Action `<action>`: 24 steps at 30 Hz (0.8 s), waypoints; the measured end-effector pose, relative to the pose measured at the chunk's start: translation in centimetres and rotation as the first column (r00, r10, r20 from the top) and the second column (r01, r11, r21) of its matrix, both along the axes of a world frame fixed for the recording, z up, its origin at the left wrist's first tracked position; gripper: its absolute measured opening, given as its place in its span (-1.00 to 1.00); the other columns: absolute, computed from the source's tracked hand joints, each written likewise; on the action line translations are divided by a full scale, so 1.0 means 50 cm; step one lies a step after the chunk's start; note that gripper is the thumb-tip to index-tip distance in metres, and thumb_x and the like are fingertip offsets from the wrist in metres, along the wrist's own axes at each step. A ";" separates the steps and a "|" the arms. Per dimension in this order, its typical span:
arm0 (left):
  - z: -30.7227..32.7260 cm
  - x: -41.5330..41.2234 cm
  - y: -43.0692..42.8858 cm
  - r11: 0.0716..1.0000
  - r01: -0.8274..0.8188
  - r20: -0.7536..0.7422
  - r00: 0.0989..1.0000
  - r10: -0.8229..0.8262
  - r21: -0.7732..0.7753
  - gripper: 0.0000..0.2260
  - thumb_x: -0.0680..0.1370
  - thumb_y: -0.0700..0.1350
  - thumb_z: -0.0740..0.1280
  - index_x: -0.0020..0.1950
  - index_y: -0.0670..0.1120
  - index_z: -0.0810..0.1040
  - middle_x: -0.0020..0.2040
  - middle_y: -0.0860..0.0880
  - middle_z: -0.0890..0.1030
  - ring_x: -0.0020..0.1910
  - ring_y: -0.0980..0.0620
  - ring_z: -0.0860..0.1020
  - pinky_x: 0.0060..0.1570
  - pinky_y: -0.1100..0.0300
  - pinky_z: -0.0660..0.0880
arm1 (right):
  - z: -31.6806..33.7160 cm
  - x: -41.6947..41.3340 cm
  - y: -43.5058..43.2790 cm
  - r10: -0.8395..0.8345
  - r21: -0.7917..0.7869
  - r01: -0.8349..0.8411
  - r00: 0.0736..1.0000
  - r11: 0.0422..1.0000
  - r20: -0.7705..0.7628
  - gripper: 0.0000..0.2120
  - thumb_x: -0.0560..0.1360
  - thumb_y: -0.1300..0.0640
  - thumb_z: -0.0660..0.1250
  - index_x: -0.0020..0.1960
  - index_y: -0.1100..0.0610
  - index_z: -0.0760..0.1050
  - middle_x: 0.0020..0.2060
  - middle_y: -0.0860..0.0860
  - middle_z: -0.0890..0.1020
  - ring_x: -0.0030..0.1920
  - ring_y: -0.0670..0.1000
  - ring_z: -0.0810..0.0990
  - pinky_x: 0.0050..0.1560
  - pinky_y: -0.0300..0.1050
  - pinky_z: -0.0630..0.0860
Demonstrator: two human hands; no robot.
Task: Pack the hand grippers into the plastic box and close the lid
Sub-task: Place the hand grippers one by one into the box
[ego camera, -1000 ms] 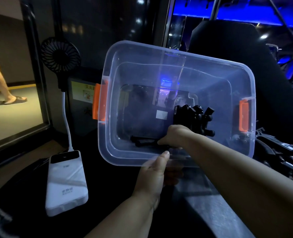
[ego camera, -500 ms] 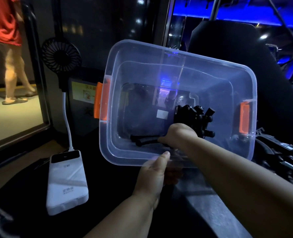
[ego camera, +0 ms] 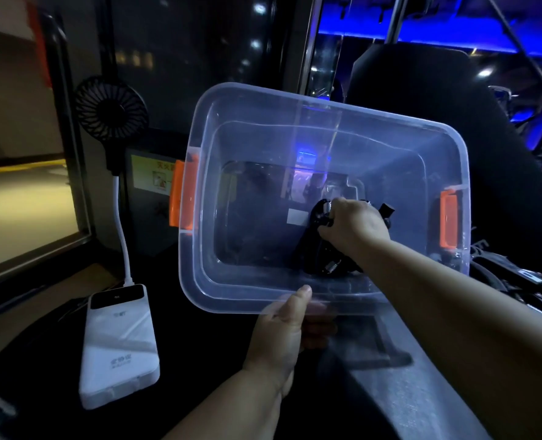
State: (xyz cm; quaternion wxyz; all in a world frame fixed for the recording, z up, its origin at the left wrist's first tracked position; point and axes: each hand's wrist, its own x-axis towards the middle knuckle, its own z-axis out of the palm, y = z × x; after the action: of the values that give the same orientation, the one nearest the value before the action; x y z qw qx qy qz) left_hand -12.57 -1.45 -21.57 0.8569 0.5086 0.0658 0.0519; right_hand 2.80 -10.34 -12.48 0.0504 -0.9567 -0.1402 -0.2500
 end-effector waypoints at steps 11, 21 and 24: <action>0.008 -0.005 0.001 1.000 0.006 -0.012 1.000 -0.005 0.024 -0.68 0.59 -0.07 0.23 -0.23 -0.24 0.58 -0.26 -0.20 0.67 -0.37 -0.05 0.60 -0.41 0.22 0.50 | -0.011 0.031 -0.023 -0.100 -0.050 0.103 0.993 0.993 0.063 -0.63 0.38 -0.10 0.36 0.08 0.09 0.45 0.00 0.09 0.61 0.13 0.17 0.46 -0.14 -0.07 0.37; 0.010 -0.005 0.000 1.000 -0.011 -0.022 1.000 0.011 0.013 -0.70 0.59 -0.08 0.24 -0.26 -0.22 0.57 -0.31 -0.19 0.65 -0.39 -0.05 0.60 -0.43 0.23 0.48 | -0.012 0.026 -0.003 -0.084 -0.309 0.144 0.976 0.940 0.199 -0.41 0.32 -0.25 0.40 0.23 0.03 0.41 0.21 0.08 0.45 0.26 0.16 0.31 0.15 0.05 0.29; 0.010 -0.004 0.000 1.000 -0.021 -0.023 1.000 0.021 0.002 -0.71 0.58 -0.08 0.25 -0.24 -0.23 0.57 -0.30 -0.21 0.64 -0.39 -0.05 0.60 -0.44 0.24 0.47 | -0.026 0.032 0.002 0.075 -0.455 0.025 0.977 0.890 0.199 -0.39 0.33 -0.20 0.40 0.32 -0.05 0.36 0.31 0.03 0.32 0.37 0.11 0.20 0.30 0.13 0.16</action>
State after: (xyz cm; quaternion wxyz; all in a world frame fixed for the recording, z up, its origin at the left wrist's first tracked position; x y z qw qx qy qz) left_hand -12.76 -1.45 -21.09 0.8550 0.5093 0.0810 0.0550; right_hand 4.41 -10.21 -13.79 -0.1866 -0.9079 -0.2117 -0.3098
